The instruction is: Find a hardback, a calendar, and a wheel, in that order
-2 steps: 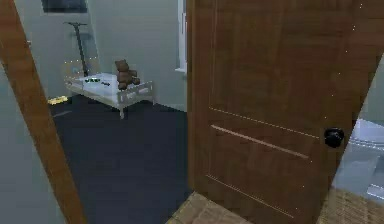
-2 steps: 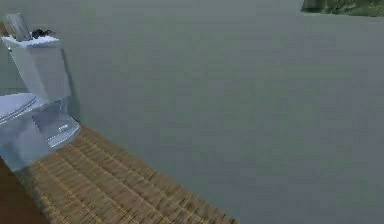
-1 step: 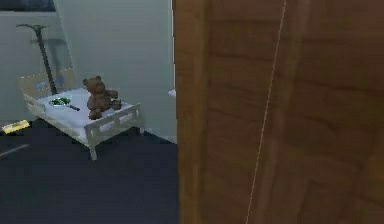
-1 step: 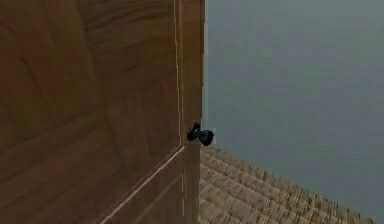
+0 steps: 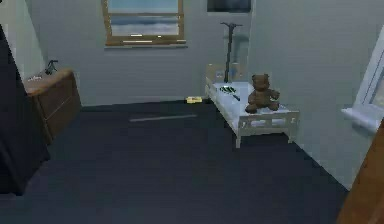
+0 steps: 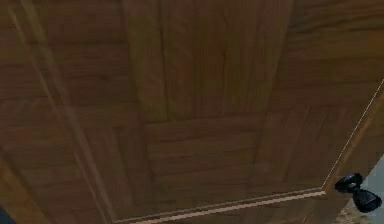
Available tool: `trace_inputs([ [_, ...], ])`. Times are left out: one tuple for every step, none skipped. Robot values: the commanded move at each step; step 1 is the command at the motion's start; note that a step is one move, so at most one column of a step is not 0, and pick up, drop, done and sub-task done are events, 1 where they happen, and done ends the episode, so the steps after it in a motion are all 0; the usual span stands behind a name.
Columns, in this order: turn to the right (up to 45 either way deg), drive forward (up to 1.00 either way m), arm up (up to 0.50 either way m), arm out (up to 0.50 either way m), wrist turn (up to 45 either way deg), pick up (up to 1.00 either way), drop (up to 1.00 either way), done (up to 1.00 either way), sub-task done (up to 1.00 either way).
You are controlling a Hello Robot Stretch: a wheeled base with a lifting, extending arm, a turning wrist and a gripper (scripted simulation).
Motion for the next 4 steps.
trace_inputs([
  [-12.0,0.0,0.0,0.0,0.0,0.0,0.0,0.0,0.0],
  [0.0,0.3,0.0,0.0,0.0,0.0,0.0,0.0,0.0],
  [-30.0,0.0,0.0,0.0,0.0,0.0,0.0,0.0,0.0],
  [0.0,0.55,0.0,0.0,0.0,0.0,0.0,0.0,0.0],
])
